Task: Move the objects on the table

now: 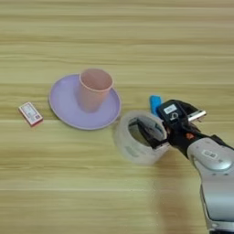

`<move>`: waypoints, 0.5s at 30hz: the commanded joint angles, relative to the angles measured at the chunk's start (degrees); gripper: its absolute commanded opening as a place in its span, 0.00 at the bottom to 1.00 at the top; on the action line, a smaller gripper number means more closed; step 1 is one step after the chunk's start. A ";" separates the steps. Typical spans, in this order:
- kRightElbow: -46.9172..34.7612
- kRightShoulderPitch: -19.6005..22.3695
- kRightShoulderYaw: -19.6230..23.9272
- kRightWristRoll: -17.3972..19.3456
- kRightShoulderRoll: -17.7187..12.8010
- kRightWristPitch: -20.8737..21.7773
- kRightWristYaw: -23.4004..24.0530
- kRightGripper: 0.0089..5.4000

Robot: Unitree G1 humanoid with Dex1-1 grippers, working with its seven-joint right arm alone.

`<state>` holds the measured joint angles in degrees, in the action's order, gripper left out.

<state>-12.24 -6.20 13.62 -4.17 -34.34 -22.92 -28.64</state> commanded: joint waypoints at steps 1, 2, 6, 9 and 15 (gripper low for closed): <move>0.62 4.02 -0.24 -1.53 -2.54 2.75 1.59 1.00; 1.05 4.29 -0.54 -1.71 -2.60 2.85 1.50 1.00; 2.59 5.17 -1.51 -2.24 -2.51 3.46 1.27 1.00; 3.91 5.76 -1.89 -2.25 -2.44 3.98 1.35 1.00; 6.64 7.77 -2.27 -2.21 -2.07 5.14 1.85 1.00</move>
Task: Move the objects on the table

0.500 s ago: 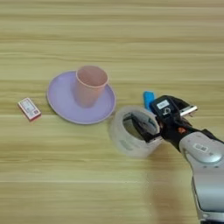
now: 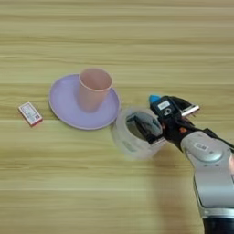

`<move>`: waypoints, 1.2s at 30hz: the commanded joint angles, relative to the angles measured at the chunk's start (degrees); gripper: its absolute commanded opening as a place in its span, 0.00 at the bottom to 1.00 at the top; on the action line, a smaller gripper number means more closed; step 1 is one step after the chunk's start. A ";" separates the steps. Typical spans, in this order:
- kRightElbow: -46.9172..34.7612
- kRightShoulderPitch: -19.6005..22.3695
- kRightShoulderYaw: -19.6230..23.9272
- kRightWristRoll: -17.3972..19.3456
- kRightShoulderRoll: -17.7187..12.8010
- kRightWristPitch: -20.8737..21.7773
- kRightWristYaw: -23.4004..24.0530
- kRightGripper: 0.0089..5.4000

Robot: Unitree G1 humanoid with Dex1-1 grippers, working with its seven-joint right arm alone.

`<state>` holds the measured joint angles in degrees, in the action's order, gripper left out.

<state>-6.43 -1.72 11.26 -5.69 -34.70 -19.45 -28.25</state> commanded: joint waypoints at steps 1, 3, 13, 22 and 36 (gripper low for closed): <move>1.64 3.86 -0.10 -0.85 -1.67 1.95 1.69 1.00; 3.30 4.92 -0.37 -1.15 -1.65 2.46 2.17 1.00; 12.91 10.45 -0.92 -1.28 -0.97 6.65 4.66 1.00; 20.98 15.11 -1.19 -0.81 -0.65 10.48 5.88 1.00; 36.84 22.64 -1.92 -1.78 -1.88 17.06 9.76 1.00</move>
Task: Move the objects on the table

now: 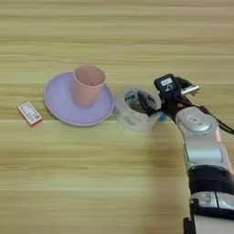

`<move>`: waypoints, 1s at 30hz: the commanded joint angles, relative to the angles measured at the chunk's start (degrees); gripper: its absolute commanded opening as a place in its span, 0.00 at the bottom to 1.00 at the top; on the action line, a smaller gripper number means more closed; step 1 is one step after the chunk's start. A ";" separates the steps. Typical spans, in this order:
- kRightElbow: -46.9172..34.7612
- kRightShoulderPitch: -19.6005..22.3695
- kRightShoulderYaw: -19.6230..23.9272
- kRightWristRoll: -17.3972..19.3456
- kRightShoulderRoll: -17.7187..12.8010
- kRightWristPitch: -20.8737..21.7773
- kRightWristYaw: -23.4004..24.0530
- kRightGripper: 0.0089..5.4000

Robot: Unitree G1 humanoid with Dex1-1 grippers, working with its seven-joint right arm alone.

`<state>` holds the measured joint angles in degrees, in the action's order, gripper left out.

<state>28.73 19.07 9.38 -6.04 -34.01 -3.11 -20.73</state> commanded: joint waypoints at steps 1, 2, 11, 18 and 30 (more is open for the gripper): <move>2.17 1.81 0.09 -1.47 -2.85 0.91 2.54 1.00; 2.59 1.72 0.21 -1.55 -3.13 1.10 2.81 1.00; 5.59 1.89 0.75 -0.95 -4.57 2.30 4.17 1.00; 6.94 4.43 -0.96 -0.38 -2.62 3.74 3.05 1.00; 5.56 6.34 -3.77 0.34 0.59 5.37 1.50 1.00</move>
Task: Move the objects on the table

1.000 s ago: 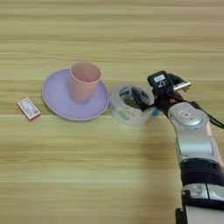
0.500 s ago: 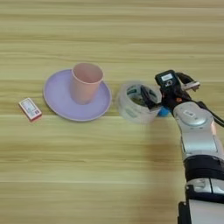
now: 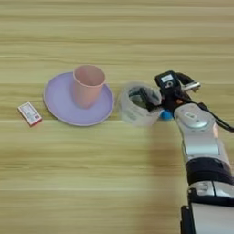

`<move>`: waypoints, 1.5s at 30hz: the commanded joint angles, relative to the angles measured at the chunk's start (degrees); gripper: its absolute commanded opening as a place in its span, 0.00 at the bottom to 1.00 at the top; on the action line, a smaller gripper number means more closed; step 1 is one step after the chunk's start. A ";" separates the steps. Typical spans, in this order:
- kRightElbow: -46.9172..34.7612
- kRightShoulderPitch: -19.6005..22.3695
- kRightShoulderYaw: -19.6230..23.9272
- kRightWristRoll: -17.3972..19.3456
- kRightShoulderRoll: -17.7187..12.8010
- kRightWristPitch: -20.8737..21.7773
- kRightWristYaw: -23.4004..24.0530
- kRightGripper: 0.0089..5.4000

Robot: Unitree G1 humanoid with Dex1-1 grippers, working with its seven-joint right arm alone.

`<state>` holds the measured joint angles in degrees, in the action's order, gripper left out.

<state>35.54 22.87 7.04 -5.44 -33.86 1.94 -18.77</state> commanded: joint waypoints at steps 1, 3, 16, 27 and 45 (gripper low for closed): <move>-1.17 2.75 -1.68 -0.28 0.71 0.38 -0.54 1.00; -1.23 2.91 -2.13 -0.40 1.14 0.47 -0.74 1.00; -9.47 -0.91 1.89 1.38 -1.23 -0.98 0.49 1.00; -16.88 -3.35 7.87 4.09 -1.99 -2.11 1.67 1.00; -13.99 -9.57 19.76 7.37 -6.16 -2.58 3.47 1.00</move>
<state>22.78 11.18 24.62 1.29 -35.29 -1.65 -16.50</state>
